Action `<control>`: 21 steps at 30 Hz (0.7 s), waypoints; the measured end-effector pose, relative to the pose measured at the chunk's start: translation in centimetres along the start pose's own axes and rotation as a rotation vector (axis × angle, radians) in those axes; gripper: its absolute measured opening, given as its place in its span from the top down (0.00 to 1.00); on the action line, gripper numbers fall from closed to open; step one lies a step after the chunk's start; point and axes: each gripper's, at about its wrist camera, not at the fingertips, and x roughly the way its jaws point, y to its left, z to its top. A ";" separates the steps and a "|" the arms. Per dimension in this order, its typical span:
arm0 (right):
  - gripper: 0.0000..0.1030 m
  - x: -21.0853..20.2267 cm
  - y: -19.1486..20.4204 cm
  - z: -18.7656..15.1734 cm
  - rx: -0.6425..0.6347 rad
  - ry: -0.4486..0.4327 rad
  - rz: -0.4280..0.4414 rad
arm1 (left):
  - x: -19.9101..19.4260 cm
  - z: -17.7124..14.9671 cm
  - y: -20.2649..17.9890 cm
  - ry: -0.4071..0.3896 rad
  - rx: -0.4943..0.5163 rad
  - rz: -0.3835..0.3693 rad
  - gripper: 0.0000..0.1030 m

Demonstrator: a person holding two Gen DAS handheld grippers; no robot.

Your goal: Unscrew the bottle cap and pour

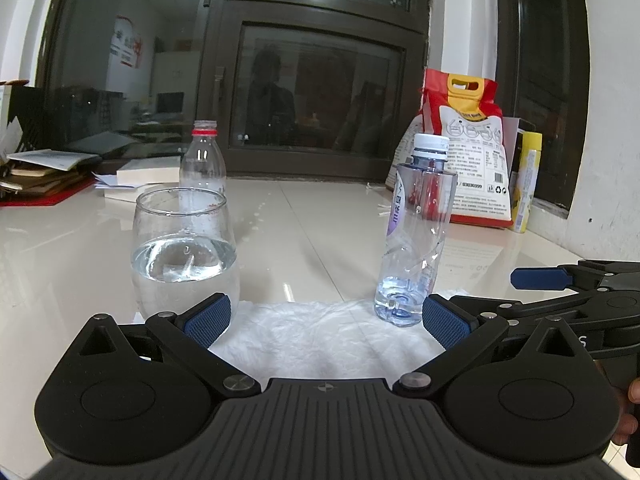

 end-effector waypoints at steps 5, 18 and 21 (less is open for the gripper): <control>0.10 0.1 -0.1 0.0 0.003 0.002 0.001 | -0.1 -0.1 0.1 0.001 0.000 -0.003 0.00; 0.10 0.0 0.0 -0.1 0.010 0.001 -0.002 | -0.2 0.0 -0.2 0.002 0.007 -0.005 0.00; 0.10 0.0 -0.2 -0.1 0.013 0.000 -0.002 | 0.1 0.1 -0.5 0.002 0.009 -0.005 0.00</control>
